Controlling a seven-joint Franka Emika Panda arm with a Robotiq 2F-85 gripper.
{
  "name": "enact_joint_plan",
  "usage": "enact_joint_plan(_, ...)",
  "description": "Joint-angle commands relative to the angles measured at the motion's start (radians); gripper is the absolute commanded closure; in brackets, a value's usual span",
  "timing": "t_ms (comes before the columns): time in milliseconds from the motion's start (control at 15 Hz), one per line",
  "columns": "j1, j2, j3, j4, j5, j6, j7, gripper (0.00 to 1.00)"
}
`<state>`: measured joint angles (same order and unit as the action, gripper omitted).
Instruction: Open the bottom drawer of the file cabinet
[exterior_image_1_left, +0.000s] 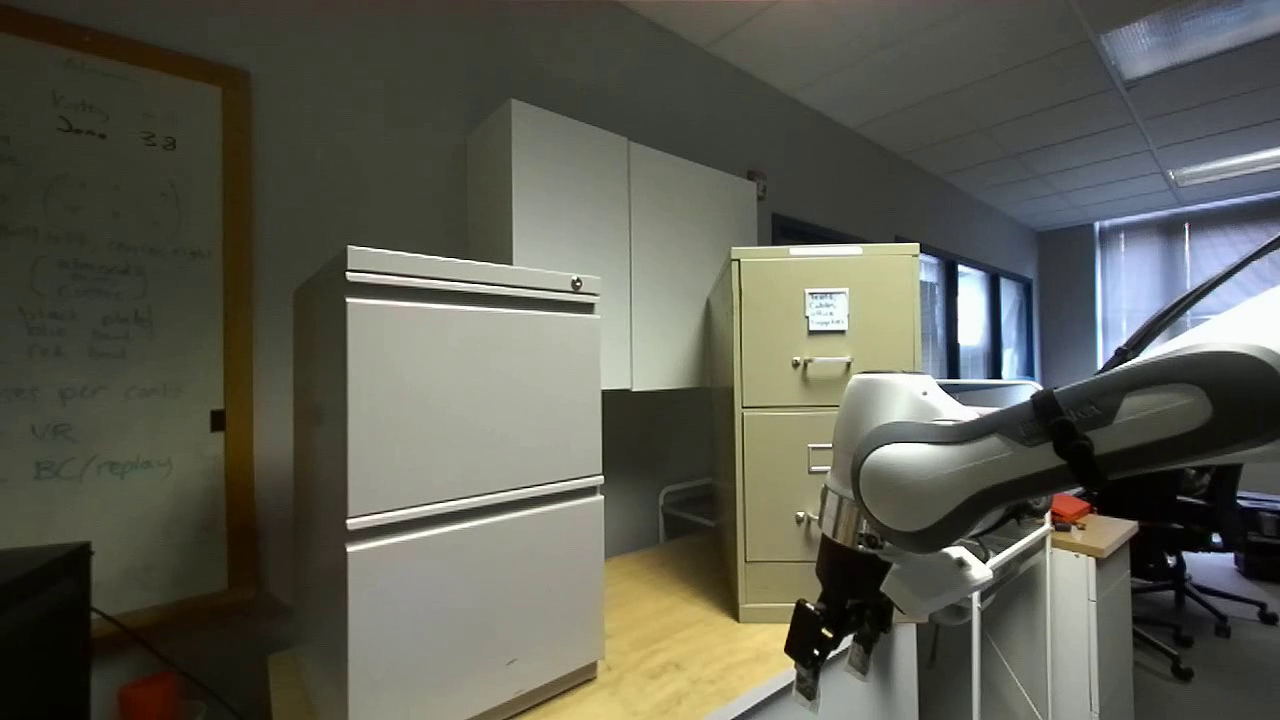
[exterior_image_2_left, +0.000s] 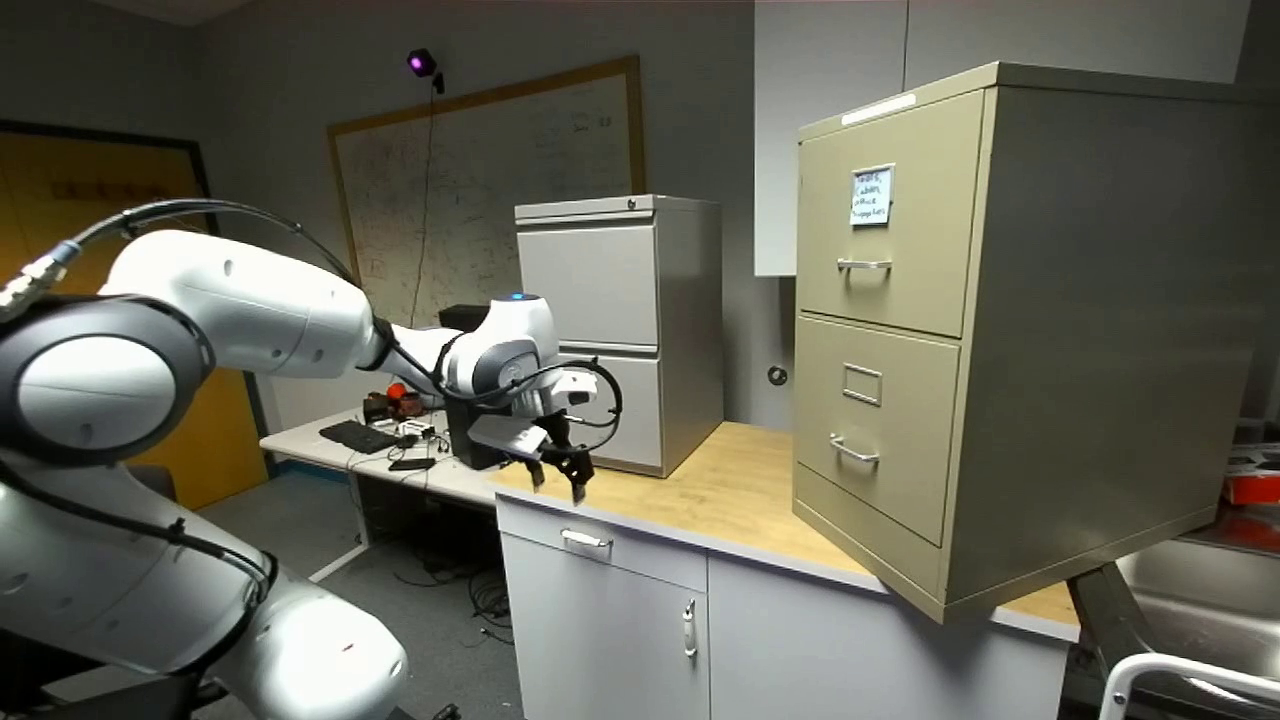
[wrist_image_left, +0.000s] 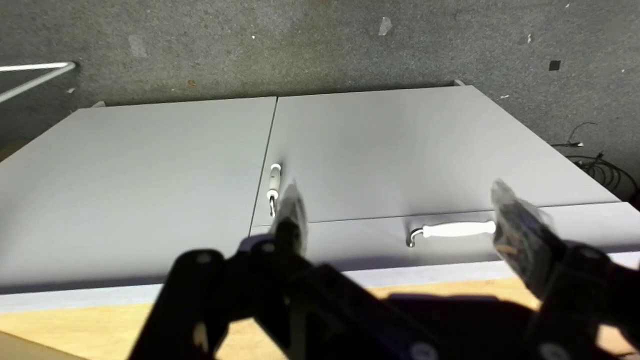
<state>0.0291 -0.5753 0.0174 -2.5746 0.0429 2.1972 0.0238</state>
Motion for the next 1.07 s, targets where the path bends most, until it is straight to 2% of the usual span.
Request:
enact_joint_plan(0, -0.033, 0.041, 0.04, 0.046, -0.094, 0.013, 0.022, 0.0)
enact_joint_plan(467, -0.072, 0.193, 0.066, 0.254, -0.302, 0.0, 0.011, 0.0)
enact_joint_plan(733, -0.098, 0.298, 0.042, 0.4, -0.405, -0.021, -0.013, 0.0)
enact_joint_plan(1000, -0.119, 0.428, -0.004, 0.552, -0.461, -0.019, -0.067, 0.0)
